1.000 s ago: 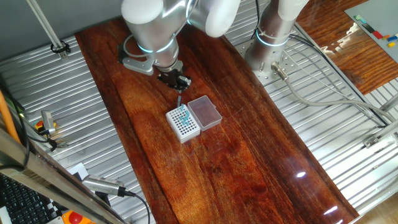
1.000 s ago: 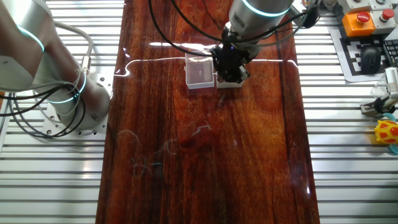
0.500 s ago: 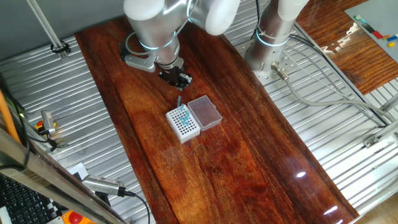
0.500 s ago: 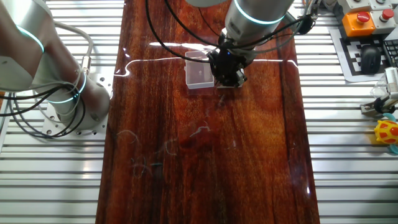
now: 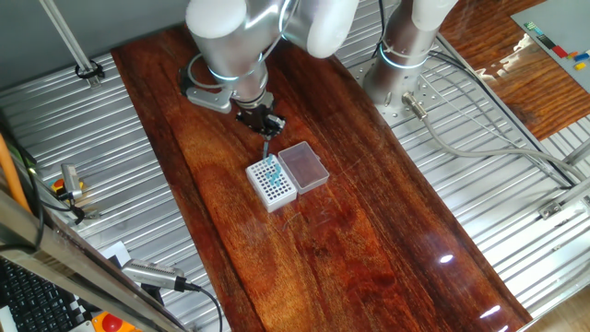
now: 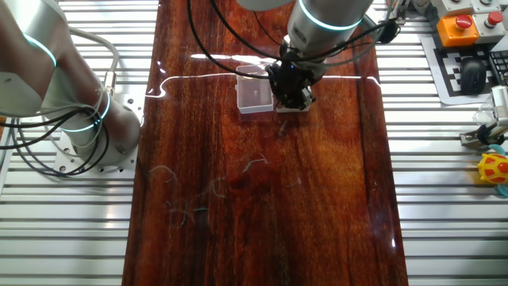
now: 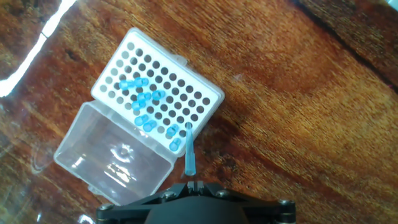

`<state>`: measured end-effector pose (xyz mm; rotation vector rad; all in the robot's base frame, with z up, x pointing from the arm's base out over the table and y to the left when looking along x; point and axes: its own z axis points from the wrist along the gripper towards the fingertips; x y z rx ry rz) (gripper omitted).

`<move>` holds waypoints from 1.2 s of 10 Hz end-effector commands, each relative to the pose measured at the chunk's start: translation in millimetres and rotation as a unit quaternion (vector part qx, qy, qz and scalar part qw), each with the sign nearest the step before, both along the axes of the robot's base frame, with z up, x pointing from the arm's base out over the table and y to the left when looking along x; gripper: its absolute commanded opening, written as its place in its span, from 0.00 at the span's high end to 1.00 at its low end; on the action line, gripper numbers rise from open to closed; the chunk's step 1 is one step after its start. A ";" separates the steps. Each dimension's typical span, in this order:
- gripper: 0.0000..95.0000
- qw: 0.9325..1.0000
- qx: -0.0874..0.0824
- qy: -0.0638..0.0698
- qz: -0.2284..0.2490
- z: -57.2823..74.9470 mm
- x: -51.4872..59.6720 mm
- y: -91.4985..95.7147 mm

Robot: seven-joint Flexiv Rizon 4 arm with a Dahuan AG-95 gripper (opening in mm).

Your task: Insert a medium pipette tip into the holder for medium pipette tips

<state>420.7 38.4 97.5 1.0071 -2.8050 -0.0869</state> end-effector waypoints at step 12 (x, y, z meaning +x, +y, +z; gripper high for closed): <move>1.00 1.000 -0.005 0.002 0.009 2.4 2.1 -5.5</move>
